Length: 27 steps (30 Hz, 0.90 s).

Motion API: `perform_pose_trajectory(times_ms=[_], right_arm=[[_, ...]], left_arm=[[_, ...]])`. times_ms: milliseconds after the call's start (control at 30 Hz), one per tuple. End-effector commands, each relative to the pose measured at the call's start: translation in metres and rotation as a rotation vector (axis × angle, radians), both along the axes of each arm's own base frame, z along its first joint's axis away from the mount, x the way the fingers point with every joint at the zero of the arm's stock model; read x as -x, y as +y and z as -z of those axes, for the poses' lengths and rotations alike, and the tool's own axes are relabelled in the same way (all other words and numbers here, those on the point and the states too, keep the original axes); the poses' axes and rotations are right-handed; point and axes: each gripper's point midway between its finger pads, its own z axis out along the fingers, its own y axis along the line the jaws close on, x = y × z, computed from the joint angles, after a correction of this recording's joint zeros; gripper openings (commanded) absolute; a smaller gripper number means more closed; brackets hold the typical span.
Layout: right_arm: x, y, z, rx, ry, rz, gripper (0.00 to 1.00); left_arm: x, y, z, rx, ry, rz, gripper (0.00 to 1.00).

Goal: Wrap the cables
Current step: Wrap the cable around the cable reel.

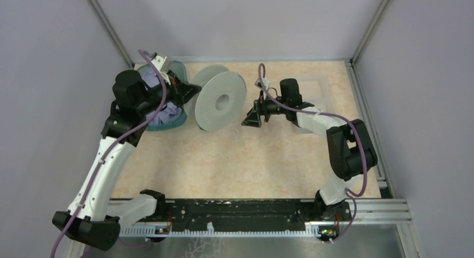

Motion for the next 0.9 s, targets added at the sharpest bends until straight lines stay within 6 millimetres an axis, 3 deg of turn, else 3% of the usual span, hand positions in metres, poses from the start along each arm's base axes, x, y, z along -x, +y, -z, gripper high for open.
perform_pose_trajectory(times_ms=[0,533,733,867], right_arm=[[-0.012,0.006,0.001,-0.024,-0.156,-0.058,0.82],[-0.007,0.022,0.024,-0.029,-0.164,-0.174,0.76],[-0.004,0.022,0.028,-0.016,-0.14,-0.185,0.58],[-0.007,0.019,0.028,0.005,-0.149,-0.155,0.34]], left_arm=[[0.007,-0.003,-0.043,0.066,-0.114,0.039,0.0],[0.011,-0.003,-0.046,0.089,-0.103,0.06,0.0],[0.008,0.001,-0.043,0.088,-0.098,0.042,0.0],[0.007,0.003,-0.042,0.095,-0.095,0.033,0.0]])
